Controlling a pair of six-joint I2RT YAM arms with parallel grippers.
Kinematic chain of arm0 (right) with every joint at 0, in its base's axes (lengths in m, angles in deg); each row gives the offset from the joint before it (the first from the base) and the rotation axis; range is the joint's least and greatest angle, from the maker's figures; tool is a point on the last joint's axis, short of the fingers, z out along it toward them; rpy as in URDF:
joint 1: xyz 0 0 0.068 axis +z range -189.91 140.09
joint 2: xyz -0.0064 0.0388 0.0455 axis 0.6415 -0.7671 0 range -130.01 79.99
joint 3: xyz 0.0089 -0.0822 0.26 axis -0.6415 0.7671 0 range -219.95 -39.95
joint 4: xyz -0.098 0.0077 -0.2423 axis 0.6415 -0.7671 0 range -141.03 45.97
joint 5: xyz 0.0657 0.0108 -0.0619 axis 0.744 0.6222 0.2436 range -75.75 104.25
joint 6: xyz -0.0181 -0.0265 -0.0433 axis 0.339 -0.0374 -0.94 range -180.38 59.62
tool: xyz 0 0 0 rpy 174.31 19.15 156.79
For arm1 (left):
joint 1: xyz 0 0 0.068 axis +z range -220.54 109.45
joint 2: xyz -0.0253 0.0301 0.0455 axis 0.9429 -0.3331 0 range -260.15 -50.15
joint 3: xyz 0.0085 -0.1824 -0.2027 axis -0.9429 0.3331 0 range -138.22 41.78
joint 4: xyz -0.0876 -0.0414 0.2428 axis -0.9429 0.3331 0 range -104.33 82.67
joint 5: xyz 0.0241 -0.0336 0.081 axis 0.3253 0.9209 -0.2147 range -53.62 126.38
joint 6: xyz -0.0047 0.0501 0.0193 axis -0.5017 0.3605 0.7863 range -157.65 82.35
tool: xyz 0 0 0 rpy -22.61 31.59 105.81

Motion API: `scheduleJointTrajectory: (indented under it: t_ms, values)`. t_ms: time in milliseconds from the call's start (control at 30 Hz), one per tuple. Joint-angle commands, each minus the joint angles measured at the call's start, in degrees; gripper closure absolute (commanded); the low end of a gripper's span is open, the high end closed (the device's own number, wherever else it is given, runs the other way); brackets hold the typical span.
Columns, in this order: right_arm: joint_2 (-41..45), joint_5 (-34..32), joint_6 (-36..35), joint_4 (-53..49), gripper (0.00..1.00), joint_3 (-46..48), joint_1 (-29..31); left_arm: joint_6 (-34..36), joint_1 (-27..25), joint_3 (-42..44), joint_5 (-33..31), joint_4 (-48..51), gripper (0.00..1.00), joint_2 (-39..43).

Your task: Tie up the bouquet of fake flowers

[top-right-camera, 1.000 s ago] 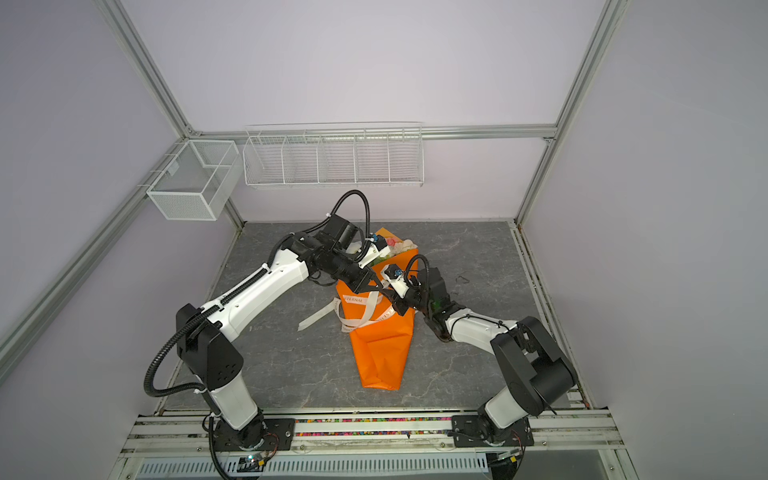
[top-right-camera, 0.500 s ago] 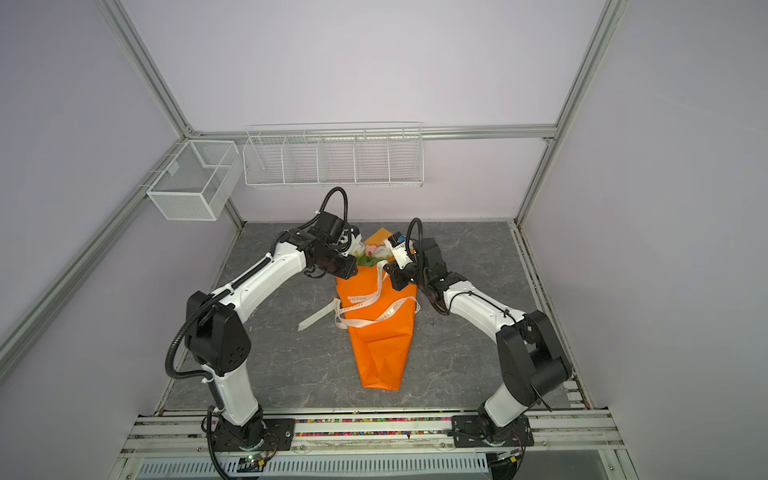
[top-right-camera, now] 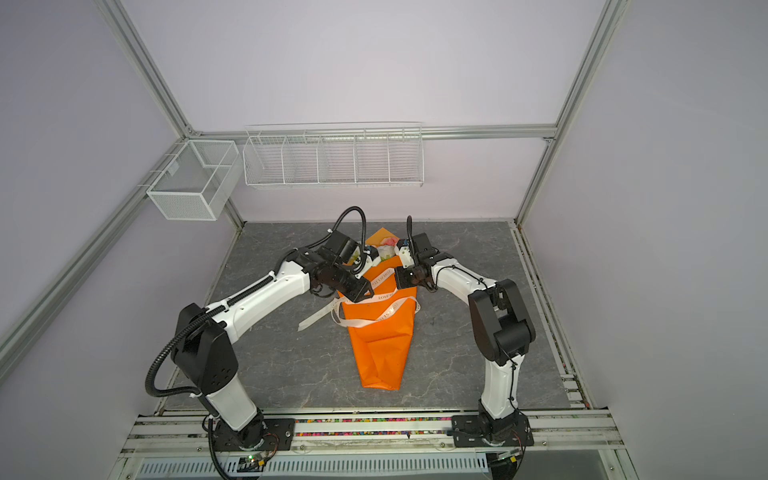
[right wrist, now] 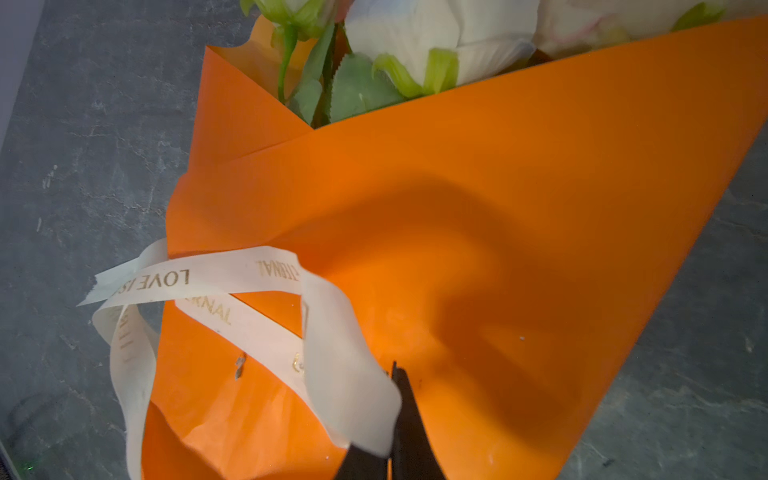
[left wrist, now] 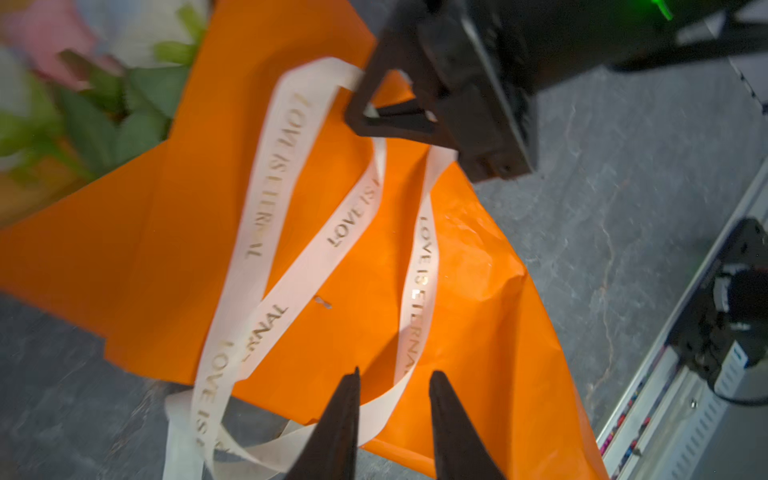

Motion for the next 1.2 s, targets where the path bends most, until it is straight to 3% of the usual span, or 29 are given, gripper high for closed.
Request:
scheduleJointTrajectory:
  t_ms: [0,467,667,733,967,1167]
  values:
    - [1.30,2.13,1.56,-0.70,0.93,-0.08,-0.60,4.36,-0.10,1.63,0.75,1.03,0.63,-3.00]
    - [1.39,3.56,1.92,-0.87,0.93,0.78,-1.00,8.57,-1.22,-1.23,4.41,7.22,0.55,-11.12]
    - [1.43,3.95,1.95,-0.84,0.93,0.91,-1.00,8.87,-1.73,-1.92,1.93,8.23,0.56,-12.98]
    - [1.55,4.26,1.85,-0.89,0.93,1.09,-0.99,8.86,-1.78,-1.67,1.10,7.67,0.61,-12.54]
    - [2.93,6.46,1.72,-0.32,0.93,3.19,-0.96,8.25,-1.77,-2.01,1.31,6.61,0.99,-9.38]
    - [4.13,12.18,0.81,0.68,0.92,5.20,-0.76,6.40,-1.74,-0.34,0.84,1.49,1.00,-3.09]
